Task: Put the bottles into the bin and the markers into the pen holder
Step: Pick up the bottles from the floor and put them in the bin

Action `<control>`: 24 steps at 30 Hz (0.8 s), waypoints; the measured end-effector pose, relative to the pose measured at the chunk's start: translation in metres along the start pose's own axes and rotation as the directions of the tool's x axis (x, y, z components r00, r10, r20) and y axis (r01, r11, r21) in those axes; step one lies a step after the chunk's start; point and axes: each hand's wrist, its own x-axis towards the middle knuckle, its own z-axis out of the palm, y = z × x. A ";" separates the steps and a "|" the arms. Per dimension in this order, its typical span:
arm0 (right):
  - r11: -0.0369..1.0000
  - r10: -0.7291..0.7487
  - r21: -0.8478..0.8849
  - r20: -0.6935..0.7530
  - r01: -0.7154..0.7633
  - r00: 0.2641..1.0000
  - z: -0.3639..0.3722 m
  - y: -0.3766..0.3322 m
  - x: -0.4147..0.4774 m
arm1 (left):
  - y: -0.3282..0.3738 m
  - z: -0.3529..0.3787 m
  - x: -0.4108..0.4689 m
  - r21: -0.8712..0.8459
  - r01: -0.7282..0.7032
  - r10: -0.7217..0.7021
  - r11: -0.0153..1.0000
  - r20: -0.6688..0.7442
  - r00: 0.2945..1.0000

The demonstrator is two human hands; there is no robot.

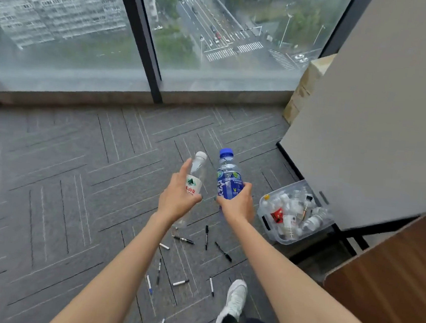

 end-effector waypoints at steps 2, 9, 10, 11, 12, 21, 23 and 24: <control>0.998 0.036 0.052 -0.024 -0.035 0.999 -0.031 -0.008 0.016 | 0.034 -0.005 0.015 0.008 -0.039 0.038 0.999 0.020 0.999; 0.977 0.148 0.167 -0.100 -0.130 0.984 -0.119 -0.005 0.081 | 0.141 0.029 0.076 0.021 -0.109 0.105 0.994 0.129 0.986; 0.972 0.171 0.184 -0.118 -0.148 0.978 -0.130 -0.003 0.090 | 0.155 0.037 0.086 0.022 -0.114 0.109 0.993 0.160 0.981; 0.966 0.197 0.200 -0.139 -0.167 0.971 -0.140 0.000 0.099 | 0.167 0.047 0.095 0.021 -0.127 0.121 0.992 0.193 0.974; 0.958 0.223 0.217 -0.157 -0.187 0.962 -0.150 0.004 0.108 | 0.181 0.056 0.104 0.025 -0.147 0.138 0.989 0.224 0.965; 0.884 0.436 0.335 -0.341 -0.325 0.833 -0.183 0.070 0.221 | 0.275 0.191 0.225 0.145 -0.490 0.367 0.859 0.493 0.789; 0.844 0.510 0.386 -0.364 -0.372 0.779 -0.177 0.088 0.249 | 0.284 0.227 0.251 0.120 -0.534 0.387 0.837 0.561 0.732; 0.817 0.552 0.419 -0.369 -0.396 0.748 -0.173 0.096 0.261 | 0.287 0.244 0.262 0.110 -0.561 0.397 0.820 0.596 0.698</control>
